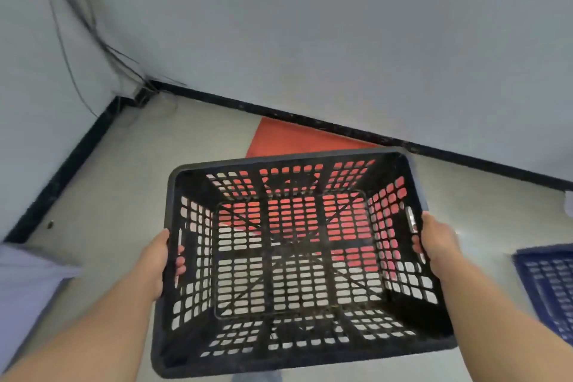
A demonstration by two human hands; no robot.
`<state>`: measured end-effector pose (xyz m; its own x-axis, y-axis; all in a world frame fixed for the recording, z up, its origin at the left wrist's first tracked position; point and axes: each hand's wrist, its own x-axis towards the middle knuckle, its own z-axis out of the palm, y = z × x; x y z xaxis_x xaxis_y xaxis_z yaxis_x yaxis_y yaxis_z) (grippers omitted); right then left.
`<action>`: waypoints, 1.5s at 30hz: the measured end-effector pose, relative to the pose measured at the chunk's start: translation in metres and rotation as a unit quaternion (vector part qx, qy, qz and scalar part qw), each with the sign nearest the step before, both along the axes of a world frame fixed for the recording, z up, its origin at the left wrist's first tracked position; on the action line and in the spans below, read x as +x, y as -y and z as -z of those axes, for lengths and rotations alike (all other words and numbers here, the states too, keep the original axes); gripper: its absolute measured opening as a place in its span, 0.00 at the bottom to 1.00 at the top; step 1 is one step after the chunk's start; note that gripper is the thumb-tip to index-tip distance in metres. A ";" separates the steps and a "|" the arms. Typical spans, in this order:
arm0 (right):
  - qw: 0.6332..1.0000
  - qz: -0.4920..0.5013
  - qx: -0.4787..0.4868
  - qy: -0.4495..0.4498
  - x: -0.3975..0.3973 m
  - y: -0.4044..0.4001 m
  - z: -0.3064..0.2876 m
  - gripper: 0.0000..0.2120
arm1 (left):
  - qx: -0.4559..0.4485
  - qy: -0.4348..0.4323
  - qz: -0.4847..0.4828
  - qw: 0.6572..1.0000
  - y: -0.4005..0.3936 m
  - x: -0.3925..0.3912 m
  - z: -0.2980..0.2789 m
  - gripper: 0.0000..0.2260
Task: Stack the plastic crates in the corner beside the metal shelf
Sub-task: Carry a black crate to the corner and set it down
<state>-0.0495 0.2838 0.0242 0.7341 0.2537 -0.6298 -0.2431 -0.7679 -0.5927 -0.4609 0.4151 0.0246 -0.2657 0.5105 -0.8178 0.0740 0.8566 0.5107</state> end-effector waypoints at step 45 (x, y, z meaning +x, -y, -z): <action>0.813 -0.582 -0.021 -0.002 -0.448 -0.780 0.306 0.21 | -0.059 -0.057 -0.487 0.870 -0.320 -0.331 0.278 0.12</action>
<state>-0.4973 1.0641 -0.2818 0.0089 0.7530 -0.6580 0.6612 -0.4981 -0.5611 -0.7918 0.7354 -0.2531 -0.6071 -0.0883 -0.7897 -0.6720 0.5874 0.4510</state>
